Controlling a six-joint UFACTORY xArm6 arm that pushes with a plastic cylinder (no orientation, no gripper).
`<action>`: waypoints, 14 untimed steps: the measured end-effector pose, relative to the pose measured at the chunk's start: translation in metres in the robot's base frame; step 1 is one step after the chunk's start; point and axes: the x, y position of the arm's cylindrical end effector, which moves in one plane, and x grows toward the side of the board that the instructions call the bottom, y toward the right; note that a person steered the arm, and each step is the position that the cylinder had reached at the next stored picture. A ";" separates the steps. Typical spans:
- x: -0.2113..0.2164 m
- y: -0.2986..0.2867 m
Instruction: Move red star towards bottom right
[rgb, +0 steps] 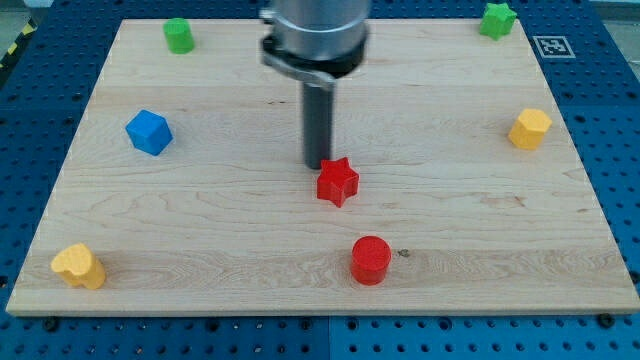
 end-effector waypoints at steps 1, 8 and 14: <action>0.023 -0.001; 0.016 0.132; 0.051 0.122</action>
